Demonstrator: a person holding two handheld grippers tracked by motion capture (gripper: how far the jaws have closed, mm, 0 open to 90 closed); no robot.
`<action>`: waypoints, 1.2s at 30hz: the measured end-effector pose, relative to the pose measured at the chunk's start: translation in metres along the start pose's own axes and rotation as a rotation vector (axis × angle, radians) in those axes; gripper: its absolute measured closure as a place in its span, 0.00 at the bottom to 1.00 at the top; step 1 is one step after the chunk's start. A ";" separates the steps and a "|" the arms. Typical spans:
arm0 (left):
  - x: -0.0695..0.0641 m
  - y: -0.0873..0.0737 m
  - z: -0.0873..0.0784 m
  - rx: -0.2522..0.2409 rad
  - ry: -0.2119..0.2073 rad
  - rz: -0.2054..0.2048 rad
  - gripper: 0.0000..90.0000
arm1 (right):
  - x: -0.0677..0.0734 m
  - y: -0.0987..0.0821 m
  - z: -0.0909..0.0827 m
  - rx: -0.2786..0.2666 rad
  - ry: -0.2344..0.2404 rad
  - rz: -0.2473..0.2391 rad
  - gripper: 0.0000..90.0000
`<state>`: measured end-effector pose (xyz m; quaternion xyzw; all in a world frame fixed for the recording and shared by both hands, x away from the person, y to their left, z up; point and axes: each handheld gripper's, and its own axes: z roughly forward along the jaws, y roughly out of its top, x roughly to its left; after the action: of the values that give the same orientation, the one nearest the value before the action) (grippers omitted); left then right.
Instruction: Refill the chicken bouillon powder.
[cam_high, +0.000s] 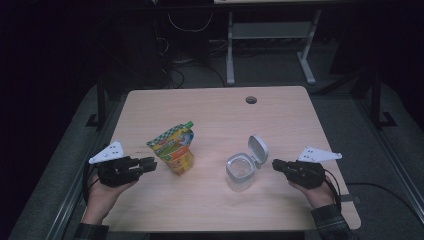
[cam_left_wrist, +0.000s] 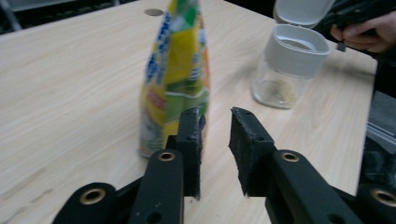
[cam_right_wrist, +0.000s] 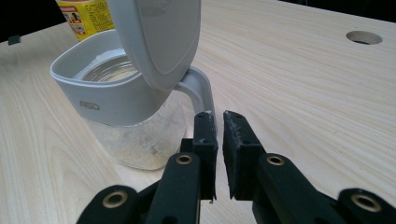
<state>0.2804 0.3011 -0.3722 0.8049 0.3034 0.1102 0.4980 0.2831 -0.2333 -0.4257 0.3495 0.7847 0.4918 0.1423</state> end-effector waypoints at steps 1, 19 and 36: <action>0.002 0.000 -0.001 -0.001 0.005 -0.001 0.78 | 0.000 0.000 0.000 0.000 0.000 0.000 0.92; 0.016 0.017 0.022 -0.031 -0.011 0.028 0.44 | 0.001 0.000 0.001 0.002 -0.002 0.001 0.92; 0.018 0.028 0.039 -0.041 -0.009 0.075 0.81 | 0.001 0.000 0.001 0.003 -0.001 0.001 0.92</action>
<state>0.3239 0.2740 -0.3692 0.8060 0.2683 0.1312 0.5111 0.2832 -0.2319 -0.4260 0.3506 0.7850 0.4906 0.1421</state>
